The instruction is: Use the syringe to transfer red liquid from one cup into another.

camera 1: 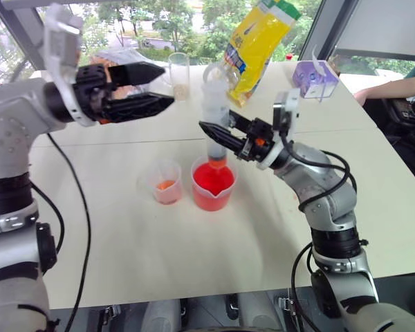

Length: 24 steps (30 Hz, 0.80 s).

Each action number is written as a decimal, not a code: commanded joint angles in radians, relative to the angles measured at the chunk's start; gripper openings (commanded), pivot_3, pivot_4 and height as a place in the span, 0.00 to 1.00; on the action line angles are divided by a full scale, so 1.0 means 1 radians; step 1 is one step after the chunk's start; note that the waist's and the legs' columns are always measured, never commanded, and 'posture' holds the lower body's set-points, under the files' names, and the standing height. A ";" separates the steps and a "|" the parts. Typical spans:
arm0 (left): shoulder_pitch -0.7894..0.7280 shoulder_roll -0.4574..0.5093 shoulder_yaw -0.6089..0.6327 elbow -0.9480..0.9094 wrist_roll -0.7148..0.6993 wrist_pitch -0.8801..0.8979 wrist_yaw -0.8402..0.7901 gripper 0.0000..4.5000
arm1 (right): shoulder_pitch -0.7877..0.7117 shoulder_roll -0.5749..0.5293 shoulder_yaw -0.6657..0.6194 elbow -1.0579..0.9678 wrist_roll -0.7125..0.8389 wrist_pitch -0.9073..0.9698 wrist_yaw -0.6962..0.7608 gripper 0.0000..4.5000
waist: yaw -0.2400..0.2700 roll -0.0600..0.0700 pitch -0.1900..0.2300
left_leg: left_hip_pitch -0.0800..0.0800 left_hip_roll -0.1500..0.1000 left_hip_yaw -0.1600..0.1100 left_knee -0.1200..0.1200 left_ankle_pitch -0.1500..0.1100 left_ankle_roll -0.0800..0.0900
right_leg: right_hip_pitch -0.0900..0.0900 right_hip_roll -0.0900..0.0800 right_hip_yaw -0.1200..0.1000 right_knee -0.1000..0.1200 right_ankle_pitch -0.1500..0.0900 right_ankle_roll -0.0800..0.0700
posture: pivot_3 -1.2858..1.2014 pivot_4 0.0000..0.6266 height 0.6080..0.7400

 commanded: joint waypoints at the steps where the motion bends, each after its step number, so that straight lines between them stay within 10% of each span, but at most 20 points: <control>1: -0.014 0.048 0.068 -0.031 -0.031 0.012 0.022 0.99 | -0.103 0.047 -0.007 -0.013 0.057 0.014 -0.012 0.31 | 0.000 0.000 0.000 | 0.000 0.000 0.000 0.000 0.000 0.000 | 0.000 0.000 0.000 0.000 0.000 0.000 | 0.52 0.24 1.00; 24: 0.134 0.153 0.212 -0.203 -0.246 0.144 0.183 0.99 | -0.130 0.282 0.145 0.331 -0.067 -0.184 0.140 0.31 | -0.005 0.000 0.000 | 0.000 0.000 0.000 0.000 0.001 -0.002 | 0.000 -0.001 0.000 0.000 0.000 0.000 | 0.52 0.24 1.00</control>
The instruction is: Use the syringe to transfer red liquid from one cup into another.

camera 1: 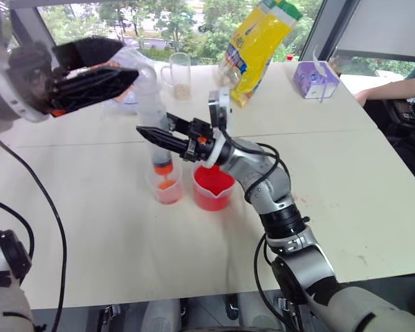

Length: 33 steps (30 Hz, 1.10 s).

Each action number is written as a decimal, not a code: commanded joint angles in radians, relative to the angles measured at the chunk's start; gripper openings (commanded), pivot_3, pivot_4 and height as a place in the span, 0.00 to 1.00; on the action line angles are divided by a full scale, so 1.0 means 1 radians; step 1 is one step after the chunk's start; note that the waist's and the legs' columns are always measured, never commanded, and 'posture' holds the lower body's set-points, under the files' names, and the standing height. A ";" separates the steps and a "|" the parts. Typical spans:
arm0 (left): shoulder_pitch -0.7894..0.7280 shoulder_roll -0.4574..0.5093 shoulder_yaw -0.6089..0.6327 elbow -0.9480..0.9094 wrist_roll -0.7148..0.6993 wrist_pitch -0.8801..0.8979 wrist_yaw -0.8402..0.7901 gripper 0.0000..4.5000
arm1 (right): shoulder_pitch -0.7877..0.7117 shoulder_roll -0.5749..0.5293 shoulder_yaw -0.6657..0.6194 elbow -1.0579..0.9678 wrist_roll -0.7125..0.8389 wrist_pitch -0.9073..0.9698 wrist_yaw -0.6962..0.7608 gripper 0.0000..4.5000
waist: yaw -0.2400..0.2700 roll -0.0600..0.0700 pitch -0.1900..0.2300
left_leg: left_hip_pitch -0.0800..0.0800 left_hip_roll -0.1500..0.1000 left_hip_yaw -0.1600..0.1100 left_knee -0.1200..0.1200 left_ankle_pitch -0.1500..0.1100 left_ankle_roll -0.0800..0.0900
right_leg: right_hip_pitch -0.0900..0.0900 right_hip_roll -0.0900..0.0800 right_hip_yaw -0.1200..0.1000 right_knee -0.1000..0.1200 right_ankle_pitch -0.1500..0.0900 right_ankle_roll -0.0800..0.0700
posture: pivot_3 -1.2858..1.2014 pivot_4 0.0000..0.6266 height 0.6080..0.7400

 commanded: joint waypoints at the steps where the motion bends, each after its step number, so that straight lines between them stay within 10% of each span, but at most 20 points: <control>1: 0.047 0.031 0.007 -0.032 -0.009 -0.008 -0.025 0.99 | -0.009 0.011 -0.004 -0.021 -0.010 -0.032 0.010 0.31 | -0.001 0.000 0.000 | 0.000 0.000 0.000 0.000 0.001 -0.002 | 0.000 0.000 0.000 0.000 0.000 0.000 | 0.52 0.24 1.00; 16: 0.031 -0.026 -0.060 -0.049 -0.044 -0.034 -0.024 0.99 | 0.009 0.003 0.011 -0.021 -0.044 -0.038 0.032 0.31 | 0.002 0.000 0.000 | 0.000 0.000 0.000 0.000 0.000 0.000 | 0.000 0.000 0.000 0.000 0.000 0.000 | 0.52 0.24 1.00; 19: 0.023 -0.024 -0.057 -0.041 -0.043 -0.033 -0.027 0.80 | 0.014 0.003 0.013 -0.020 -0.051 -0.039 0.036 0.31 | 0.001 0.000 0.000 | 0.000 0.000 0.000 0.000 0.000 0.000 | 0.000 0.000 0.000 0.000 0.000 0.000 | 0.52 0.24 1.00; 26: 0.025 -0.022 -0.054 -0.038 -0.044 -0.040 -0.022 0.01 | 0.022 0.001 0.014 -0.025 -0.059 -0.038 0.041 0.31 | 0.001 0.000 0.000 | 0.000 0.000 0.000 0.000 0.000 0.000 | 0.000 0.001 0.000 0.000 0.000 0.000 | 0.52 0.24 1.00; 33: 0.073 -0.018 -0.090 -0.065 0.003 -0.070 -0.040 0.00 | 0.007 0.003 0.012 -0.017 -0.061 -0.041 0.041 0.31 | 0.001 0.000 0.000 | 0.000 0.000 0.000 0.000 0.000 0.000 | 0.000 0.000 0.000 0.000 0.000 0.000 | 0.52 0.24 1.00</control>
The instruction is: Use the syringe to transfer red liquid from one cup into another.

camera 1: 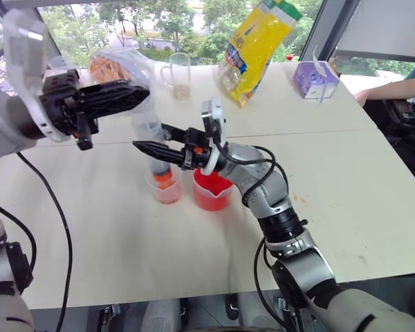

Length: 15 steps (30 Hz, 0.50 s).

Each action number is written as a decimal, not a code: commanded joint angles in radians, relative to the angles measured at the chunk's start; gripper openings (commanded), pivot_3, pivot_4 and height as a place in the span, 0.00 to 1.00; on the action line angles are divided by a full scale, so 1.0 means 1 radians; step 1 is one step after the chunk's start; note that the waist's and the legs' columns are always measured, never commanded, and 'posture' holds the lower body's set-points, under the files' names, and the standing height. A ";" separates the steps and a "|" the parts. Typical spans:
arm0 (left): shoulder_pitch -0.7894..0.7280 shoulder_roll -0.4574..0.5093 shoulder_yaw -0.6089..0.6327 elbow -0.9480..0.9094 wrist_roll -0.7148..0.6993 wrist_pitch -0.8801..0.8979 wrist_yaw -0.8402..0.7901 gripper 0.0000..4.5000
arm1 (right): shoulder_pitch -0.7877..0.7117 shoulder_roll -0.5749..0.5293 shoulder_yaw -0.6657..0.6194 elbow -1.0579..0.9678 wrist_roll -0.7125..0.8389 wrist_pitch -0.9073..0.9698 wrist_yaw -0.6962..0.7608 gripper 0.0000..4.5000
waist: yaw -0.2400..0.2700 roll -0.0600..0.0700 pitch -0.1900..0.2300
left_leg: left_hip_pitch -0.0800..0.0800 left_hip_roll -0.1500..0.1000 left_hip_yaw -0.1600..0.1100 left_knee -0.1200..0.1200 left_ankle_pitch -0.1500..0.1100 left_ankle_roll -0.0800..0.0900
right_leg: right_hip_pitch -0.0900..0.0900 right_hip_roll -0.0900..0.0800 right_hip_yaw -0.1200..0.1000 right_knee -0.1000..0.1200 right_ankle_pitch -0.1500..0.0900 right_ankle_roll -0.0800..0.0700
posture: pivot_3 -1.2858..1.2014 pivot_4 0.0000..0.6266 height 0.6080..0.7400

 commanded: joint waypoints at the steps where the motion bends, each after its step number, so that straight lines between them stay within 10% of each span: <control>1: 0.023 0.012 -0.026 -0.053 0.007 -0.024 -0.040 0.00 | -0.022 0.005 -0.020 -0.013 0.001 -0.010 -0.013 0.31 | 0.000 0.000 0.000 | 0.000 0.000 0.000 0.000 0.000 0.000 | 0.000 0.000 0.000 0.000 0.000 0.000 | 0.52 0.24 1.00; 15: 0.122 -0.005 -0.094 -0.127 0.066 -0.108 -0.047 0.00 | -0.109 -0.002 -0.081 0.056 0.001 -0.050 -0.031 0.31 | 0.000 0.000 0.000 | 0.000 0.000 0.000 0.000 0.000 0.000 | 0.000 0.000 0.000 0.000 0.000 0.000 | 0.52 0.24 1.00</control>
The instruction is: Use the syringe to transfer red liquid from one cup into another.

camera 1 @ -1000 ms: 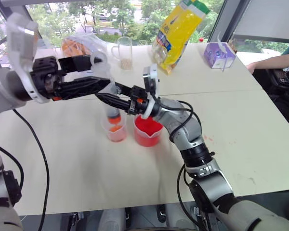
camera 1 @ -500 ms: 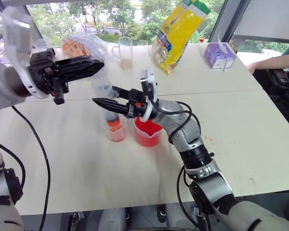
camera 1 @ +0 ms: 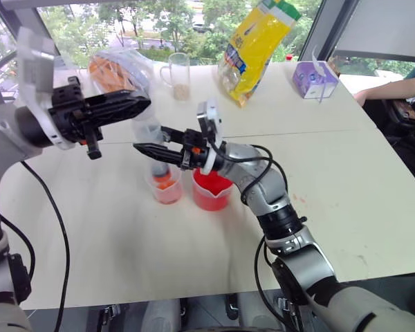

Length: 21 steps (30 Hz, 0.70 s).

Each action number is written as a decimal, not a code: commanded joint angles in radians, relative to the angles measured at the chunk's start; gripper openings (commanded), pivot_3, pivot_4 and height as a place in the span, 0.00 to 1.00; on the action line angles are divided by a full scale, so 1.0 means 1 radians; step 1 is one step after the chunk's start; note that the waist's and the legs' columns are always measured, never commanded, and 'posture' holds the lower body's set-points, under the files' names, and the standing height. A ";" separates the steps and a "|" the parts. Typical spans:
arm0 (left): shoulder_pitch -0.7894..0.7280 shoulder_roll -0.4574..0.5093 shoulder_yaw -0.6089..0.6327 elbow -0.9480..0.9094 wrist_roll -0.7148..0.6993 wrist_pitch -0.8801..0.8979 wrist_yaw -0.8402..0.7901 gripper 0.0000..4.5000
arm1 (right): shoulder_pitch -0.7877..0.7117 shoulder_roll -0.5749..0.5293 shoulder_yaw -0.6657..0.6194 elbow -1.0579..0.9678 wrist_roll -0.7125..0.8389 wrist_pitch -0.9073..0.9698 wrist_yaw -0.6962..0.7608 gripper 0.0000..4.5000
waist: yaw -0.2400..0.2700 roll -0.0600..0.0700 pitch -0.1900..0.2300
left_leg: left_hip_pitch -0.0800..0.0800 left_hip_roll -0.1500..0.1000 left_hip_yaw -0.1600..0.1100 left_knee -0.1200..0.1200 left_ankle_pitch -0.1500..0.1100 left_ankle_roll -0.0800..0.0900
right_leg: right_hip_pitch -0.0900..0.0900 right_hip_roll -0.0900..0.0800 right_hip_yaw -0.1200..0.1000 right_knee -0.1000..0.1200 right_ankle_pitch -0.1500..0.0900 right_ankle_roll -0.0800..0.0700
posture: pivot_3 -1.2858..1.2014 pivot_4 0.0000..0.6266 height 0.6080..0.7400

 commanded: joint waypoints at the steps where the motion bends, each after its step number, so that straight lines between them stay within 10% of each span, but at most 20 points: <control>1: 0.039 -0.003 -0.064 -0.088 -0.019 0.019 -0.037 0.00 | -0.071 0.003 -0.088 -0.009 0.023 -0.046 -0.035 0.31 | 0.000 0.000 0.000 | 0.000 0.000 0.000 0.000 0.000 0.000 | 0.000 0.000 0.000 0.000 0.000 0.000 | 0.52 0.24 1.00; 21: 0.107 -0.014 -0.090 -0.102 0.010 -0.019 -0.021 0.00 | -0.108 -0.033 -0.129 -0.058 0.065 -0.002 -0.060 0.31 | 0.000 0.000 0.000 | 0.000 0.000 0.000 0.000 0.000 0.000 | 0.000 0.000 0.000 0.000 0.000 0.000 | 0.52 0.24 1.00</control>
